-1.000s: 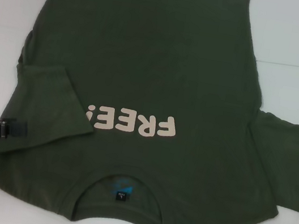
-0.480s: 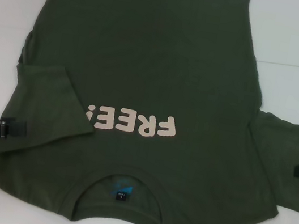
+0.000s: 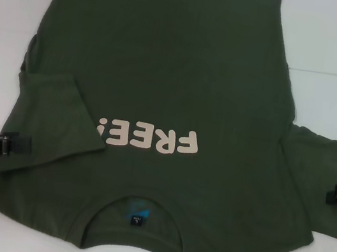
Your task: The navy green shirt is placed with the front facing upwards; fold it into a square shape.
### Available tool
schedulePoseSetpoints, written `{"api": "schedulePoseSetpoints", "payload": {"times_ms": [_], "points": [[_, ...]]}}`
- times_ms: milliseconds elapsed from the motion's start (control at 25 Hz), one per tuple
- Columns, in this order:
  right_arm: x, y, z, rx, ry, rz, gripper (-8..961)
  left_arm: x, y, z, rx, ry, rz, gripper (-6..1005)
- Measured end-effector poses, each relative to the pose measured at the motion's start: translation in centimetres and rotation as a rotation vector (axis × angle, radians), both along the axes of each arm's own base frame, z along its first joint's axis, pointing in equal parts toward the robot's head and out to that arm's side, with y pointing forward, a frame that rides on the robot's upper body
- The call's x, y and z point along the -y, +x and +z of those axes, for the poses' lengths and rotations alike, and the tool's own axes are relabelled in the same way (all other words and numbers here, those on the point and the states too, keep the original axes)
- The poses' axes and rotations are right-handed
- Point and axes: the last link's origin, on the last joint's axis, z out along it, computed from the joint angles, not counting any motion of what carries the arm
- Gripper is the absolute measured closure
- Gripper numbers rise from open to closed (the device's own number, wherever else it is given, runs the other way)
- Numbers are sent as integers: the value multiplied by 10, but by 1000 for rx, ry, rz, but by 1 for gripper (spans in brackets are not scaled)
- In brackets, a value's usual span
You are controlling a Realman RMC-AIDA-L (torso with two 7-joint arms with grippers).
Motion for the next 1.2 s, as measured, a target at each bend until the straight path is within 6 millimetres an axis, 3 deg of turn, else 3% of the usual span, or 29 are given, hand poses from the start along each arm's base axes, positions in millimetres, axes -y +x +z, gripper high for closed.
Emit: {"api": "schedulePoseSetpoints", "payload": {"times_ms": [1200], "points": [[4,1,-7,-77,37,-9,65,-4,3,-1,1,2,-15,152]]}}
